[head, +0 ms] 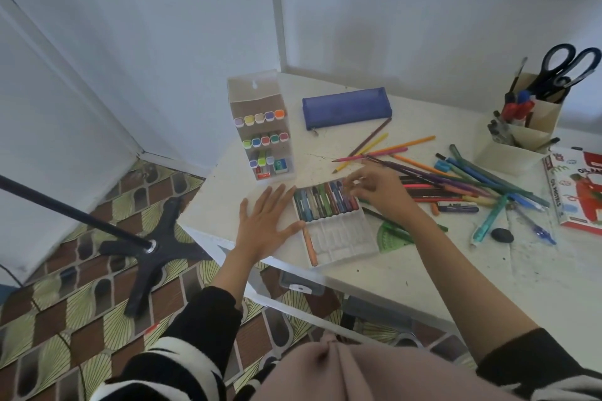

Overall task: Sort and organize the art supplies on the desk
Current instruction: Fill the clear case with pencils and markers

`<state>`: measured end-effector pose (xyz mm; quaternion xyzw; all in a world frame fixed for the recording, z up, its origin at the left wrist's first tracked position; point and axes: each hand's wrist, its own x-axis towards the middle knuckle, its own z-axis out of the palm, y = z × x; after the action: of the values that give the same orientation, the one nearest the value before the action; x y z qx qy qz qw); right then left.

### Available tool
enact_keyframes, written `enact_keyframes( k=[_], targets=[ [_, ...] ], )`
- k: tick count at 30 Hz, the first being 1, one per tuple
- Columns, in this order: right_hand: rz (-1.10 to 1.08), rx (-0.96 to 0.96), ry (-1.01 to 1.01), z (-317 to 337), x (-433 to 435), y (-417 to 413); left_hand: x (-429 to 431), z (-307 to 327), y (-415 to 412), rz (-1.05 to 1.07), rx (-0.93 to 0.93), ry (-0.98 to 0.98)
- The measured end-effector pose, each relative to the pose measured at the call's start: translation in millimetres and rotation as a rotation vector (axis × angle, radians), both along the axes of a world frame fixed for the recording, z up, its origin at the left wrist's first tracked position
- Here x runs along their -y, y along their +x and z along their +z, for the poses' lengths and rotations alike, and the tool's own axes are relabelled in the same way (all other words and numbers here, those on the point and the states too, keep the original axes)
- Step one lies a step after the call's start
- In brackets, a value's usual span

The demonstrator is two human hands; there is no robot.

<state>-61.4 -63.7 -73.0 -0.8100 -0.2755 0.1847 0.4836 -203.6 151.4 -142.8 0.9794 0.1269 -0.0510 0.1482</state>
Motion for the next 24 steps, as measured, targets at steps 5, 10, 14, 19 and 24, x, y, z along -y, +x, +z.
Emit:
enact_keyframes(
  k=[5, 10, 14, 19, 24],
  targets=[
    [0.303, 0.194, -0.168, -8.9, -1.2, -33.0, -0.3, -1.1, 0.2, -0.001, -0.018, 0.011],
    [0.502, 0.297, -0.254, -22.6, -9.1, -55.4, -1.0, -2.5, 0.2, -0.002, -0.014, 0.026],
    [0.528, 0.336, -0.268, -24.5, -10.2, -61.2, -1.6, -3.2, 0.2, 0.001, -0.02, 0.024],
    [0.502, 0.325, -0.267, -22.5, -10.0, -65.4, -1.5, -3.2, 0.6, 0.003, -0.019, 0.027],
    [0.449, 0.319, -0.264, -28.9, -11.3, -66.8, -1.0, -2.9, 1.1, 0.002, -0.019, 0.026]
  ],
)
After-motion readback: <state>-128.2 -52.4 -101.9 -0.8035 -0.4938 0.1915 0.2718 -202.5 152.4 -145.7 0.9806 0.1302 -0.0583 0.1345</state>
